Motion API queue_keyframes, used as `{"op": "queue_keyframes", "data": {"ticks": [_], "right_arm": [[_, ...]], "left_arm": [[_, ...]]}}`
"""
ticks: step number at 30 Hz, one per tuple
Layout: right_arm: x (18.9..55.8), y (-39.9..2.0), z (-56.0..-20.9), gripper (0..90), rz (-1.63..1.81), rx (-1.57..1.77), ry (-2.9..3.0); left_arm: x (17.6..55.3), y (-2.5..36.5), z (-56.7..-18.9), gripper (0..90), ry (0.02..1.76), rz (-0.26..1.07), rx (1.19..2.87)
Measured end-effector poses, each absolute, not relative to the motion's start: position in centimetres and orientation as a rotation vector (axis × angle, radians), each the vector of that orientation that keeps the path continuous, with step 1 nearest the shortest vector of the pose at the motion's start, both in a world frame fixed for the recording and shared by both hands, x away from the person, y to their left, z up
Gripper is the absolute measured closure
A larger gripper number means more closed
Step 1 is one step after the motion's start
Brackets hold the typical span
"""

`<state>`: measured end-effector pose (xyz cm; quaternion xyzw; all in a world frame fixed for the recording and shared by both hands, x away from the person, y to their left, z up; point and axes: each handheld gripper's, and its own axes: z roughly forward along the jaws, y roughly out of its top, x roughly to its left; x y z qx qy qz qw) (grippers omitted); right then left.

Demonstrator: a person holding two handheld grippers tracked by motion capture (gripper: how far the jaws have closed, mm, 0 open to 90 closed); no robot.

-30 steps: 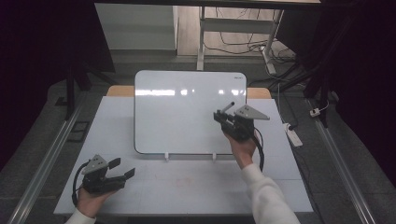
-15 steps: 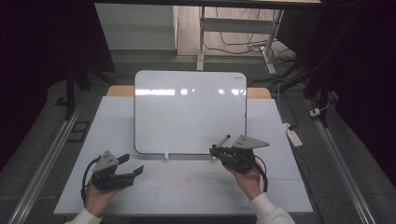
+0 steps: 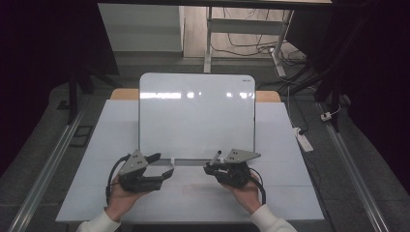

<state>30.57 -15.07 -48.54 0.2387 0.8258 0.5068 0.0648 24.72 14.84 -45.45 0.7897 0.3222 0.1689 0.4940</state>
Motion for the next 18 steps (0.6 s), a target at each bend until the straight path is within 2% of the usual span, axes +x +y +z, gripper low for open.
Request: {"op": "queue_keyframes", "data": {"ticks": [8,16,18], "right_arm": [[30.3,-14.1,-48.8,77.1,1.56,0.695,2.541],[30.3,-13.8,-49.1,77.0,1.569,0.698,2.578],[30.3,-13.7,-49.2,77.0,1.568,0.696,2.587]], "left_arm": [[26.3,10.4,-45.1,40.6,0.68,0.304,1.954],[27.4,8.3,-44.8,49.7,0.626,0.252,1.966],[27.7,8.0,-44.8,54.8,0.612,0.229,1.963]]}}
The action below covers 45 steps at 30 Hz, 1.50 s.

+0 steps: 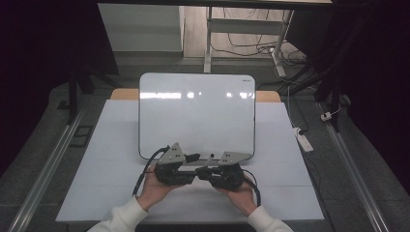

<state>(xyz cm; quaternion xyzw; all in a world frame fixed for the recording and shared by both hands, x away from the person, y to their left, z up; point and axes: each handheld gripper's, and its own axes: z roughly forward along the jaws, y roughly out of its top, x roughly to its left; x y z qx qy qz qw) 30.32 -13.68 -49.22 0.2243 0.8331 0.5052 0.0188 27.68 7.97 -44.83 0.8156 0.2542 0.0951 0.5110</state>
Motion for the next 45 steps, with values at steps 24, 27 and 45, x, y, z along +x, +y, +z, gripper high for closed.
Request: {"op": "queue_keyframes", "data": {"ticks": [24,27,45], "right_arm": [[29.2,-18.6,-48.1,58.4,1.612,0.835,2.361],[29.2,-21.3,-47.9,55.7,1.562,0.895,2.298],[28.4,-29.5,-48.5,46.0,1.332,0.937,2.123]], "left_arm": [[28.4,12.8,-42.9,81.9,0.752,0.354,1.909],[28.9,14.8,-42.5,81.9,0.812,0.376,1.876],[35.1,19.3,-38.6,81.7,0.997,0.457,1.846]]}}
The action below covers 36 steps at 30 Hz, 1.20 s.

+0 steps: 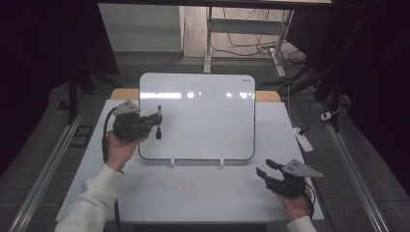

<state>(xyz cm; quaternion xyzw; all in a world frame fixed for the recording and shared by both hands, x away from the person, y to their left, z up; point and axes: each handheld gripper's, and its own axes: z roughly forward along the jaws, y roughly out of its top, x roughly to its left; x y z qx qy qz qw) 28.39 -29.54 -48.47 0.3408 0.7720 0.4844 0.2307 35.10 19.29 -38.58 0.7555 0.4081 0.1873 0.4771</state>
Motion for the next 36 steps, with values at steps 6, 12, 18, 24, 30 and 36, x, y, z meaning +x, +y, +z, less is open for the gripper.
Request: {"op": "queue_keyframes", "data": {"ticks": [6,12,18,24,30,36], "right_arm": [[28.5,-29.5,-48.9,45.9,1.306,0.949,2.135],[28.7,-29.6,-49.0,45.9,1.305,0.971,2.124],[28.7,-29.6,-49.1,45.9,1.305,0.981,2.125],[28.7,-29.5,-49.3,45.9,1.304,0.98,2.132],[28.8,-29.4,-49.5,45.8,1.302,0.98,2.137],[28.8,-29.4,-49.5,45.8,1.302,0.979,2.136]], "left_arm": [[38.3,20.2,-37.5,81.7,1.078,0.473,1.848],[40.8,21.0,-37.0,81.6,1.154,0.478,1.845],[43.1,21.6,-36.7,81.6,1.23,0.473,1.825],[44.9,22.3,-36.8,81.3,1.285,0.467,1.791],[46.1,21.7,-37.2,81.1,1.304,0.518,1.805],[46.5,21.3,-37.6,81.3,1.302,0.548,1.826]]}}
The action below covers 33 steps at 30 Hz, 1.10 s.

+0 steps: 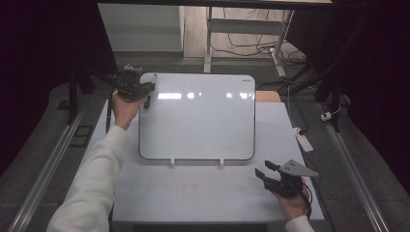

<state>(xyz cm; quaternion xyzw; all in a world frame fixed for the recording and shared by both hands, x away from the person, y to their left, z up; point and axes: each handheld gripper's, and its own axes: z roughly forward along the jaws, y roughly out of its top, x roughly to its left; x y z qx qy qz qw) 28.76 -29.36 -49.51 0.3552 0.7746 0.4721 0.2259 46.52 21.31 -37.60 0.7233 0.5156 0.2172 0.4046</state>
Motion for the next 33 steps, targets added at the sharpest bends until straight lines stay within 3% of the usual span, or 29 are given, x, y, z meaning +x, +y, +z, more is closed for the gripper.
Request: {"op": "queue_keyframes", "data": {"ticks": [9,14,17,20,26,33], "right_arm": [[28.7,-29.3,-49.5,45.8,1.301,0.979,2.134],[28.8,-29.2,-49.6,45.8,1.297,0.977,2.139],[28.8,-29.3,-49.5,45.8,1.3,0.981,2.136],[28.8,-29.3,-49.6,45.7,1.298,0.98,2.137],[28.9,-29.7,-49.6,45.0,1.287,0.972,2.143],[29.2,-30.1,-49.7,43.5,1.273,0.948,2.167]], "left_arm": [[46.3,20.7,-37.6,79.6,1.274,0.615,1.876],[46.2,20.2,-37.5,74.1,1.262,0.661,1.897],[45.9,20.2,-37.3,68.6,1.245,0.683,1.909],[45.2,20.5,-36.9,57.1,1.223,0.686,1.892],[41.6,21.2,-36.4,43.5,1.112,0.696,1.895],[35.2,22.2,-38.9,38.3,1.025,0.596,1.909]]}}
